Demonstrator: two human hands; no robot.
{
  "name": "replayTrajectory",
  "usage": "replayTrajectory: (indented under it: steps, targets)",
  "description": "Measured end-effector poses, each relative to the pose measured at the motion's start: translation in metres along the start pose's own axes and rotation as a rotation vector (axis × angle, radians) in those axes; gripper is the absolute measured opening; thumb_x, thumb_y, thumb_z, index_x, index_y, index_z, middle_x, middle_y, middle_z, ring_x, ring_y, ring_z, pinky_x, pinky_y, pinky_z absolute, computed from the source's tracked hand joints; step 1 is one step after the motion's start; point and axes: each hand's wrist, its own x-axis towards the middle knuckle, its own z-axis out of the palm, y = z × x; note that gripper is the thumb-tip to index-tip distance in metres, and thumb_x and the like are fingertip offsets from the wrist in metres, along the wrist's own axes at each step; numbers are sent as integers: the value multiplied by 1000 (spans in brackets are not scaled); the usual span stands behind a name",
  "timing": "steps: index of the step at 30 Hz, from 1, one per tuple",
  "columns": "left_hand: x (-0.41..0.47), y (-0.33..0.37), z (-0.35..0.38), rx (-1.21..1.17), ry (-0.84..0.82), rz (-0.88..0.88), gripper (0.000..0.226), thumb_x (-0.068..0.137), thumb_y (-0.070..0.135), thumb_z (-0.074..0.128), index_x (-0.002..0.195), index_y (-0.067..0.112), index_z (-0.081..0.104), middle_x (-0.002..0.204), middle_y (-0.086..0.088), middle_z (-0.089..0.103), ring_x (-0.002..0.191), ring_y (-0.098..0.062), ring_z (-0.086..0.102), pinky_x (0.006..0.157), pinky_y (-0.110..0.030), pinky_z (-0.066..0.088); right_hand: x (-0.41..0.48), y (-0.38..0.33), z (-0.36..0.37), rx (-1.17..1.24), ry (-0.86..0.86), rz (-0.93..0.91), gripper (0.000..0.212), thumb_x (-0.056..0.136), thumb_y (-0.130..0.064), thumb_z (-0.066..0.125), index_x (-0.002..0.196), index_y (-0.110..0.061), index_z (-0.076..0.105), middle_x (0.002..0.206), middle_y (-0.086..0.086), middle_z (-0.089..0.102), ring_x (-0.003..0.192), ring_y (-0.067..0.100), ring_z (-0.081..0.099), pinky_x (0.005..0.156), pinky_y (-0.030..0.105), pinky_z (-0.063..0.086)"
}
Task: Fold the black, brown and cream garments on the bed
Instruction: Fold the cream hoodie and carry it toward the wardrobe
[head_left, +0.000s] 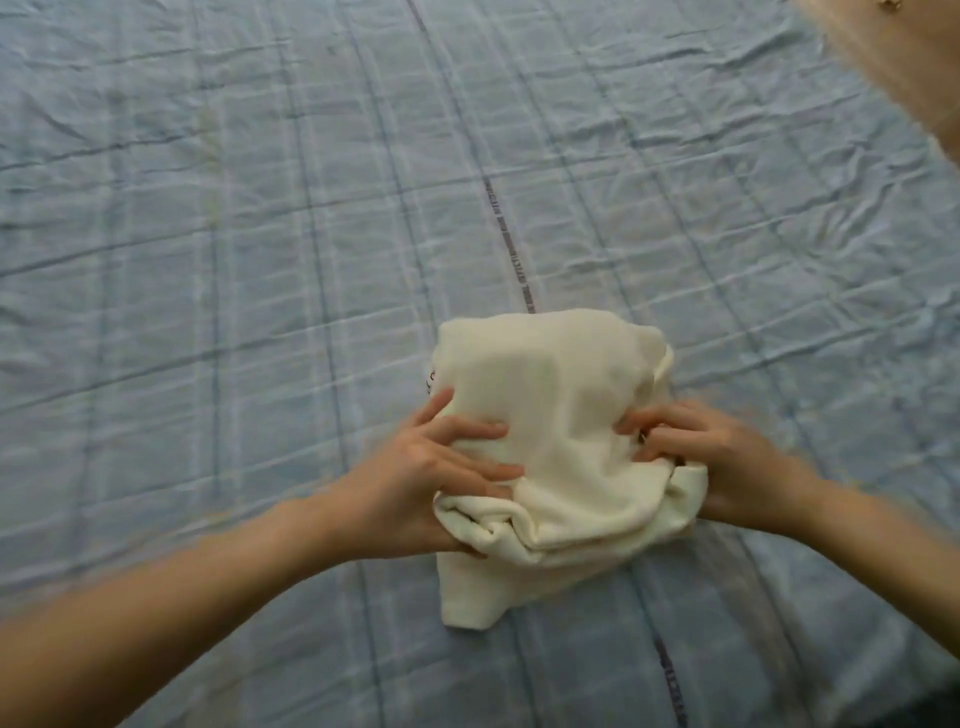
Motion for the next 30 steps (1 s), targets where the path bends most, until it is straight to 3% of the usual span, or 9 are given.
replayTrajectory:
  steps: [3,6,8,11,14,17,20,23,30]
  targets:
    - [-16,13,33,41,-92,14,39,80,51,72,115,33,71,129,17,63,137,-9,43,119,-42,8,-17,-14,9,-119,-195,13,27,75,-22,82,98,-12,73,127,2,64,116,17,58,94,26,49]
    - [-19,15,44,119,-161,16,46,78,48,75,120,31,68,137,19,56,139,-8,39,120,-36,2,-17,-22,-18,53,-432,236,42,76,-27,73,117,-26,70,136,-17,57,129,7,50,108,19,38]
    - [-18,13,40,141,-184,17,48,79,49,73,123,32,66,140,20,53,141,-6,33,120,-37,-3,1,-36,-39,320,-251,420,31,78,-32,62,107,-35,73,118,-22,67,115,6,60,101,25,44]
    - [-17,21,32,202,-270,10,56,77,52,70,128,31,62,145,19,48,145,-6,25,120,-38,-8,47,-65,-27,54,251,361,40,89,-40,46,120,-24,65,118,-2,63,113,22,57,98,33,42]
    - [-11,38,17,186,-272,-1,49,85,55,59,127,30,62,138,18,55,142,-8,32,117,-42,7,88,-82,14,-210,137,465,64,94,-50,30,153,-24,33,157,5,34,148,25,23,119,47,16]
    - [13,51,-10,99,81,-44,27,97,36,48,103,20,69,99,8,69,99,-17,60,88,-42,41,98,-76,47,-240,94,556,73,91,-54,8,156,-24,23,163,-3,24,153,21,9,121,49,2]
    - [54,46,-20,223,386,-308,33,99,24,40,122,14,61,122,-6,63,110,-27,55,94,-45,42,101,-78,62,-253,173,538,70,95,-48,14,154,-15,30,160,2,31,151,25,17,120,54,7]
    - [75,33,2,222,202,-721,54,102,37,29,150,13,32,157,-11,28,145,-28,23,116,-53,18,87,-72,65,-161,210,463,67,97,-45,23,154,-10,29,161,6,27,152,21,16,122,49,7]
    - [49,-18,37,225,130,-515,59,94,33,38,137,-7,47,134,-33,46,121,-51,45,104,-61,34,54,-39,98,-238,243,362,72,95,-50,38,154,-10,27,161,14,22,151,29,18,122,47,16]
